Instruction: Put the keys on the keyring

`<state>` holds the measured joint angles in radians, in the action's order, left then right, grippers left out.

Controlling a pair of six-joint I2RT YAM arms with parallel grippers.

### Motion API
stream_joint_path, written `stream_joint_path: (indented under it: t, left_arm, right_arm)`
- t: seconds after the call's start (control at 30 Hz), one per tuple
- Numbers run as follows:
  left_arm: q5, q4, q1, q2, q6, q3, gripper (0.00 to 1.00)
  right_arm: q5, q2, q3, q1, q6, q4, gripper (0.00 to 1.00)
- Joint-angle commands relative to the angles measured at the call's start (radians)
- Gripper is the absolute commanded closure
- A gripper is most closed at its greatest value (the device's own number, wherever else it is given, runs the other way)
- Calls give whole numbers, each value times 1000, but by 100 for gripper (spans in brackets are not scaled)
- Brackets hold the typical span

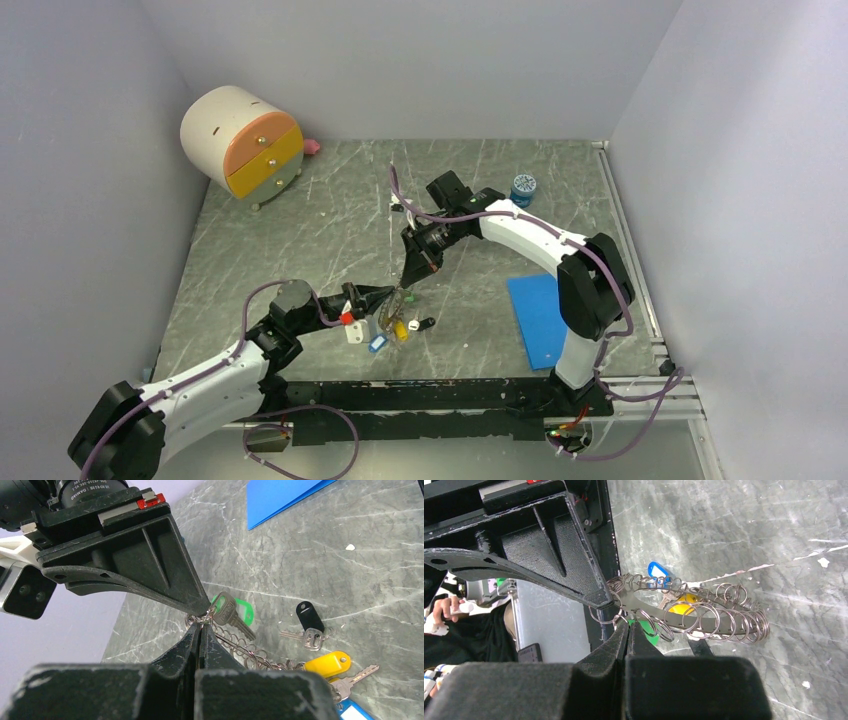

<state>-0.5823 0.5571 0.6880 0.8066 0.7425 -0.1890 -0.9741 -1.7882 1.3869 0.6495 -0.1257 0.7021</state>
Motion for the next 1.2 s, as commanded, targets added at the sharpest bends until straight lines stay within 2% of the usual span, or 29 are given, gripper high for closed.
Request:
stream_joint_path:
  t: [0.0,0.23,0.47,0.77,1.17]
  left_arm:
    - [-15,93,7,-21,-11,-15,98]
    - [6,123,6,-19,-45,-10,97]
    - [56,162,7,10,-223,-36,98]
    - [107,327,7,57,-438,-21,97]
    - [186,430,7,50,-585,15,97]
  right_arm:
    - [91,10,5,-7,-6,-33,100]
    - [128,24,-9,-6,1,-45,100]
    - [126,42,-51,-4,33,-117,100]
    - [130,87,-113,-4,98,-230,100]
    - [207,165,-183,-7,124,-311,100]
